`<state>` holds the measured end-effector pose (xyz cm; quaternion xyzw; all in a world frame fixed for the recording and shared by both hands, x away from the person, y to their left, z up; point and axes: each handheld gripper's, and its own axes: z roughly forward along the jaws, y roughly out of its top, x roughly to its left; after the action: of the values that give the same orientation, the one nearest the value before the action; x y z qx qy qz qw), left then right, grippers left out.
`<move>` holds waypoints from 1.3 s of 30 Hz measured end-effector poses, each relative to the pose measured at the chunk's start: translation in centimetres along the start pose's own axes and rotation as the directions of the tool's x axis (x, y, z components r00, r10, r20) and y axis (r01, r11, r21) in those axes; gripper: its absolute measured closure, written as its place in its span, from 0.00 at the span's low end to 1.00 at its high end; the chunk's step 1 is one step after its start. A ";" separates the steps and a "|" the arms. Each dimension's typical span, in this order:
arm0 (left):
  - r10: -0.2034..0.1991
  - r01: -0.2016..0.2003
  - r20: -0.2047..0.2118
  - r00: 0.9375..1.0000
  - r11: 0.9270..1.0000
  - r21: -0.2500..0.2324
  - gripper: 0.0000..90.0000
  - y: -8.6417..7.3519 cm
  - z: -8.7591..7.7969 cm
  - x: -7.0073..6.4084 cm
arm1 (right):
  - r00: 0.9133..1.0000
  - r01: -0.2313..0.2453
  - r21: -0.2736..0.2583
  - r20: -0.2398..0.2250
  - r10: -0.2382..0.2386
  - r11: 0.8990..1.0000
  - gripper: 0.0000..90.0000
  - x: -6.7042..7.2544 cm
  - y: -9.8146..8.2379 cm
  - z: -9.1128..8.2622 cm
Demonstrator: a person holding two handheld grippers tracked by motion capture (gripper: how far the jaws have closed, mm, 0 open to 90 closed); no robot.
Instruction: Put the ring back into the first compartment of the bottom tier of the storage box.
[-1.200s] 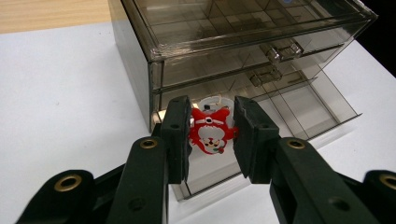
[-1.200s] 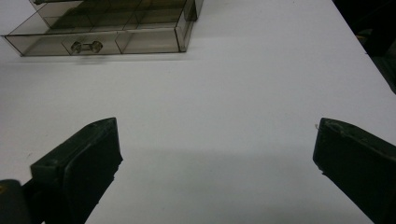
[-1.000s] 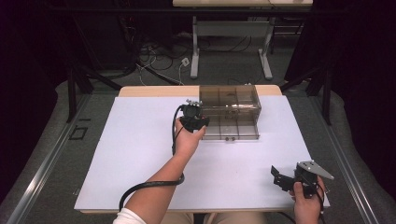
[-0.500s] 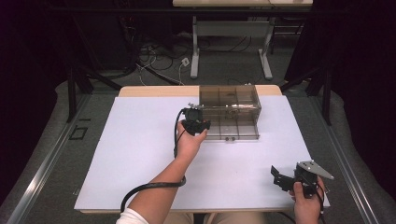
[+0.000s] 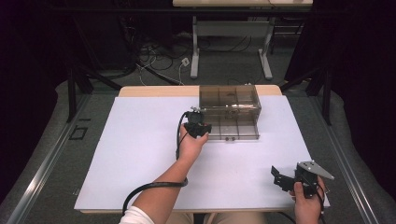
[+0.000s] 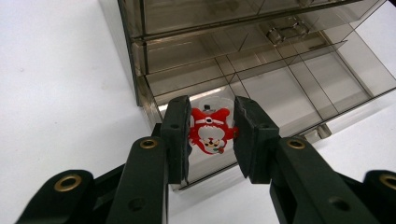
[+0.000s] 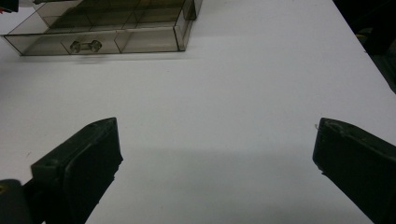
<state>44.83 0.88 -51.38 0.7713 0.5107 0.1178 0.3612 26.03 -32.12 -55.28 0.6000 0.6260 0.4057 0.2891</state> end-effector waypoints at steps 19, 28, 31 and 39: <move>0.042 -0.042 -0.016 0.999 0.999 0.025 0.74 -0.1 1.4 -1.1 | 1.000 -0.002 0.008 0.000 0.002 1.000 0.01 0.0 0.0 0.0; 0.052 -0.051 -0.020 0.998 0.998 0.026 0.72 -0.3 1.7 -1.3 | 1.000 0.000 0.005 -0.005 0.000 1.000 0.01 -0.1 0.0 0.1; 0.058 -0.058 -0.005 0.998 0.998 0.023 0.70 -0.4 1.8 -1.3 | 1.000 0.001 0.006 -0.004 -0.001 1.000 0.01 0.0 0.0 0.0; 0.065 -0.065 0.018 0.998 0.998 -0.006 0.53 -0.1 1.2 -1.3 | 1.000 -0.005 0.000 0.002 0.005 1.000 0.01 0.0 0.0 0.0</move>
<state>44.86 -0.77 -52.03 0.7875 0.4817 0.1236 0.3641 26.00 -32.17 -55.27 0.6018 0.6243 0.4060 0.2886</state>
